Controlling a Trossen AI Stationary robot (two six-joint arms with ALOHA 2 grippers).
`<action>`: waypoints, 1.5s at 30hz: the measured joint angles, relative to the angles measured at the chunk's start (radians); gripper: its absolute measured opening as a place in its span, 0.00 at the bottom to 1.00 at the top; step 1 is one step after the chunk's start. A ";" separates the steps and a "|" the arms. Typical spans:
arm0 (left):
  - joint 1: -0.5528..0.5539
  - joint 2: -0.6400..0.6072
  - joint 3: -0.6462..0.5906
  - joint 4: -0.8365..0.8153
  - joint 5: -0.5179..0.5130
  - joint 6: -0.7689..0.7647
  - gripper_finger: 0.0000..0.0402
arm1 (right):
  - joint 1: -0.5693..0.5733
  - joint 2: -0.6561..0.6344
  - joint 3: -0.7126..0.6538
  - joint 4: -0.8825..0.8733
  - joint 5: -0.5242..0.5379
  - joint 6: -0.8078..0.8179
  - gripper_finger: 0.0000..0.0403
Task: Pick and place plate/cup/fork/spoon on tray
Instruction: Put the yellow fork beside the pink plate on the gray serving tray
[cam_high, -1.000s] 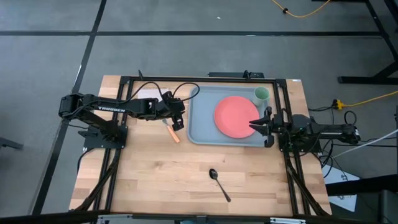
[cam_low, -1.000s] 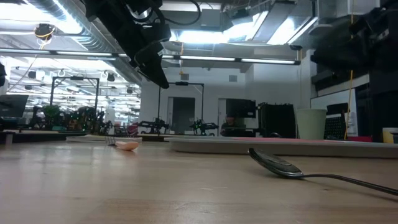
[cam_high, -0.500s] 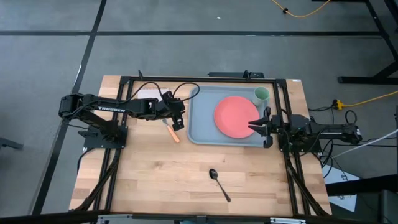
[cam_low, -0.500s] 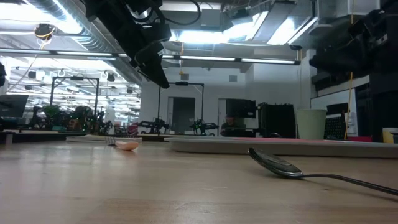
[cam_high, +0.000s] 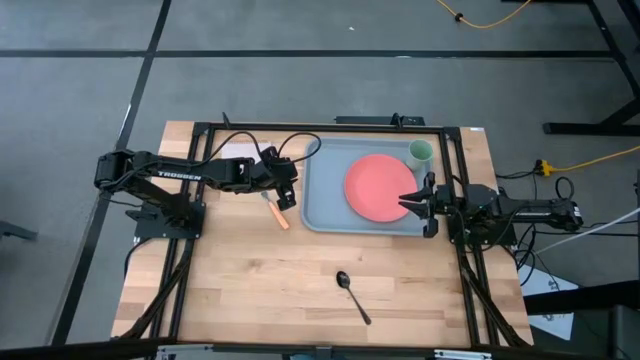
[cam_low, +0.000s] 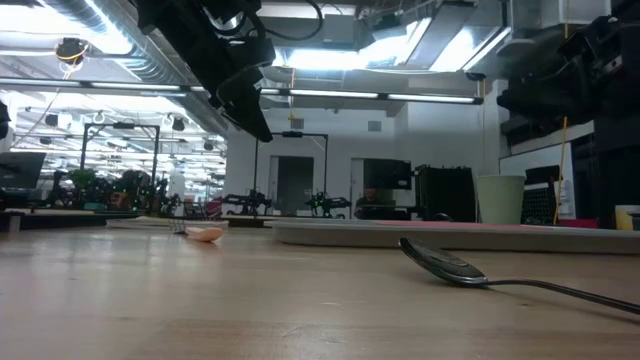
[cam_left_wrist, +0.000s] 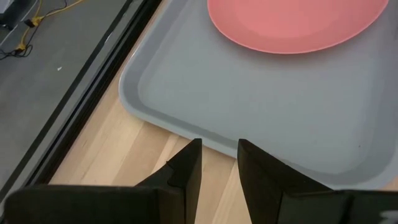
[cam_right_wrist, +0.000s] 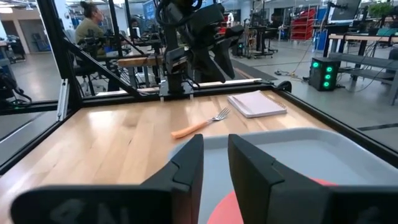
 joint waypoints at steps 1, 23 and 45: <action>0.000 0.000 0.000 0.000 0.000 0.000 0.24 | 0.000 0.000 0.000 -0.001 -0.002 0.000 0.20; -0.040 0.000 0.000 0.126 0.095 -0.306 0.24 | 0.000 0.000 0.000 -0.006 -0.025 0.053 0.20; -0.261 0.365 0.000 -0.088 -0.023 -0.913 0.24 | 0.000 0.000 0.000 -0.008 -0.035 0.053 0.20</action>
